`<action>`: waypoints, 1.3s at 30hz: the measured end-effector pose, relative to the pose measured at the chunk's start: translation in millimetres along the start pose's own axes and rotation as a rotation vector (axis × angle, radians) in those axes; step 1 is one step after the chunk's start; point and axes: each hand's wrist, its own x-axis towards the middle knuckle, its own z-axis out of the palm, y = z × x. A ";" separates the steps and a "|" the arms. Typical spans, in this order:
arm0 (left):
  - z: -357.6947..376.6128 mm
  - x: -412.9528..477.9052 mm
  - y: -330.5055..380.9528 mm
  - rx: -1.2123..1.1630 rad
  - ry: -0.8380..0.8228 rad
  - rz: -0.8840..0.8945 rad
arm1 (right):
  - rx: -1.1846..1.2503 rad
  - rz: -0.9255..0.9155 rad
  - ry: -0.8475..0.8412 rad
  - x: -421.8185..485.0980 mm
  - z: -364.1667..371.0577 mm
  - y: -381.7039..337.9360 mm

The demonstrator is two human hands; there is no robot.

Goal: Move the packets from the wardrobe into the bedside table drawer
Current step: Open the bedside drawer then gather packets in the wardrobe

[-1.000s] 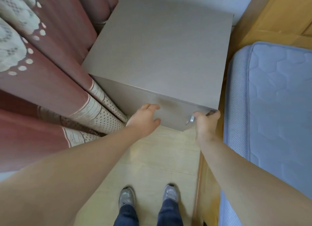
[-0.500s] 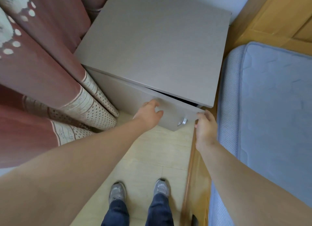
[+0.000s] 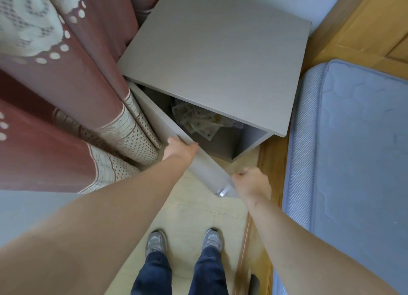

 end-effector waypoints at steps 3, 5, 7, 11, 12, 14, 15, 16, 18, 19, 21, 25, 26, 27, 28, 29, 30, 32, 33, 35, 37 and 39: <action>-18.3 -1.3 -23.8 0.052 0.001 0.045 | -0.054 0.011 -0.173 -12.7 10.4 -17.4; -30.3 -1.4 -38.2 0.047 -0.011 0.081 | -0.050 -0.010 -0.259 -22.8 21.0 -34.1; -41.8 -1.1 -52.1 0.033 -0.021 0.096 | -0.022 -0.032 -0.344 -36.0 34.8 -52.7; -71.8 0.9 -80.4 0.058 0.041 0.086 | 0.123 -0.027 -0.609 -66.8 73.3 -82.2; -80.7 2.2 -87.7 0.093 0.066 0.086 | 0.174 -0.026 -0.674 -74.1 82.4 -89.6; -98.8 5.3 -101.4 0.184 0.105 0.089 | 0.267 -0.004 -0.735 -84.0 98.7 -105.8; -107.6 6.6 -107.2 0.224 0.119 0.093 | 0.297 0.017 -0.726 -87.1 106.6 -113.9; -115.4 8.4 -112.7 0.249 0.131 0.098 | 0.327 0.028 -0.692 -89.2 113.8 -121.3; -129.0 12.0 -122.8 0.254 0.163 0.105 | 0.370 0.018 -0.613 -89.5 125.8 -132.2; -135.0 13.4 -127.3 0.250 0.180 0.104 | 0.362 0.007 -0.576 -87.8 131.6 -136.9; -144.4 16.4 -135.0 0.252 0.219 0.097 | 0.322 -0.008 -0.528 -83.0 140.0 -144.2; -152.5 24.5 -135.7 0.143 0.305 0.126 | 0.335 0.002 -0.504 -71.5 145.5 -153.2; -152.1 26.3 -133.0 0.128 0.318 0.162 | 0.336 0.002 -0.500 -68.1 145.6 -153.7; -150.9 27.2 -129.9 0.132 0.331 0.199 | 0.340 0.004 -0.494 -63.5 145.4 -153.3; -149.3 27.9 -126.5 0.141 0.349 0.232 | 0.352 0.008 -0.481 -59.0 142.7 -153.1; -147.5 27.5 -122.9 0.147 0.367 0.257 | 0.365 0.011 -0.464 -53.9 140.1 -152.1; -144.5 27.0 -119.4 0.151 0.374 0.280 | 0.379 0.015 -0.445 -48.3 136.4 -150.7; -135.6 24.4 -111.1 0.175 0.330 0.342 | 0.394 0.017 -0.420 -35.7 128.0 -146.1; -129.0 24.3 -105.2 0.190 0.286 0.370 | 0.389 0.019 -0.421 -28.6 122.8 -143.3; -112.5 29.9 -92.2 0.195 0.202 0.380 | 0.365 0.010 -0.425 -12.8 112.0 -137.1; -94.1 39.9 -79.2 0.172 0.149 0.312 | 0.342 -0.010 -0.427 6.9 103.4 -127.7; -72.9 54.9 -67.0 0.150 0.128 0.262 | 0.327 -0.037 -0.414 30.7 96.3 -117.4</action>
